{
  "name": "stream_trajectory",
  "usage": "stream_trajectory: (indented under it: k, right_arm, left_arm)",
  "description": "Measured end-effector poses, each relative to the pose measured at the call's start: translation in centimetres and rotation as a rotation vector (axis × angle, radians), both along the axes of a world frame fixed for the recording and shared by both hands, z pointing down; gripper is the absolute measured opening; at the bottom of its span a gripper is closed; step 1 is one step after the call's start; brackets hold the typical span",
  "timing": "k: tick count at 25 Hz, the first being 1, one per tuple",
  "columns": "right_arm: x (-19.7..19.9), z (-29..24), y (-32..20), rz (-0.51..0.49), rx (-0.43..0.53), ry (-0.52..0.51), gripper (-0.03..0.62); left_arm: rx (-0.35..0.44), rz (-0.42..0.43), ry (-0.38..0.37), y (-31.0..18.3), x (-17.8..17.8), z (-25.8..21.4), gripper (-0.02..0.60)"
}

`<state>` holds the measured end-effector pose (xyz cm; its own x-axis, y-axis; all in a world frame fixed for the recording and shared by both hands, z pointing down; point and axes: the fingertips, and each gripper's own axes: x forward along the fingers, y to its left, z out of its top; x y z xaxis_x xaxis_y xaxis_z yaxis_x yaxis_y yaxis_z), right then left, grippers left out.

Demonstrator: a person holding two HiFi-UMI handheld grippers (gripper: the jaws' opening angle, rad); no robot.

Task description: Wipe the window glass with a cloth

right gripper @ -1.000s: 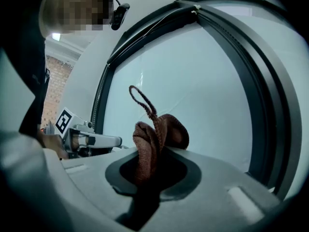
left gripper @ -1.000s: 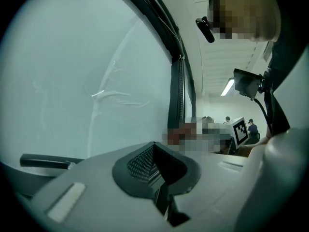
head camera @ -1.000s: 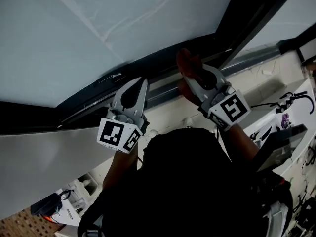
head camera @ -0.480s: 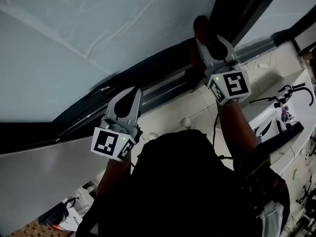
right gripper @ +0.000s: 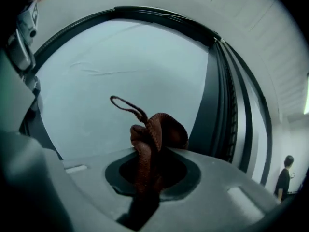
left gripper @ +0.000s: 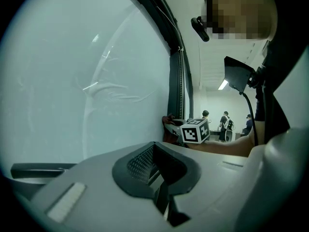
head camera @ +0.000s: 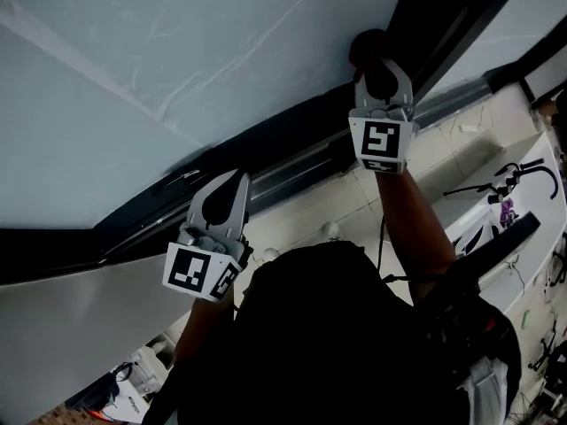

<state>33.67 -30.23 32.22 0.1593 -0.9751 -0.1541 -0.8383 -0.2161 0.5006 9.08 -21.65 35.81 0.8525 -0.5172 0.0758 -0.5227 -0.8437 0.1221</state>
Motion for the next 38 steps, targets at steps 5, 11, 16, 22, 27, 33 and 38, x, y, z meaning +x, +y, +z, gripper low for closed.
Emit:
stream_trajectory:
  k: [5, 11, 16, 22, 27, 33, 38]
  right_arm:
    - [0.7, 0.9, -0.7, 0.018, 0.030, -0.078, 0.037]
    - [0.0, 1.3, -1.0, -0.052, 0.022, -0.225, 0.037]
    - [0.0, 1.5, -0.9, -0.093, 0.031, -0.361, 0.037]
    - [-2.3, 1.7, -0.8, -0.149, 0.032, -0.436, 0.037]
    - [-4.5, 1.7, -0.7, -0.179, 0.042, -0.451, 0.037]
    - [-7.0, 1.4, -0.8, -0.206, 0.050, -0.466, 0.037]
    - [-9.6, 1.4, -0.7, -0.229, 0.053, -0.455, 0.037]
  left_arm:
    - [-0.007, -0.006, -0.002, 0.3, -0.6, 0.3, 0.017]
    - [-0.008, -0.030, 0.009, -0.3, -1.3, 0.1, 0.017]
    - [-0.005, -0.027, 0.019, -0.2, -1.8, 0.0, 0.017]
    - [-0.011, -0.024, 0.028, 0.3, -2.4, 0.2, 0.017]
    - [-0.013, -0.039, 0.037, 0.6, -3.9, 0.1, 0.017]
    - [-0.022, -0.058, 0.044, 0.9, -6.0, 0.4, 0.017]
    - [-0.021, -0.075, 0.049, 0.7, -8.1, 0.5, 0.017]
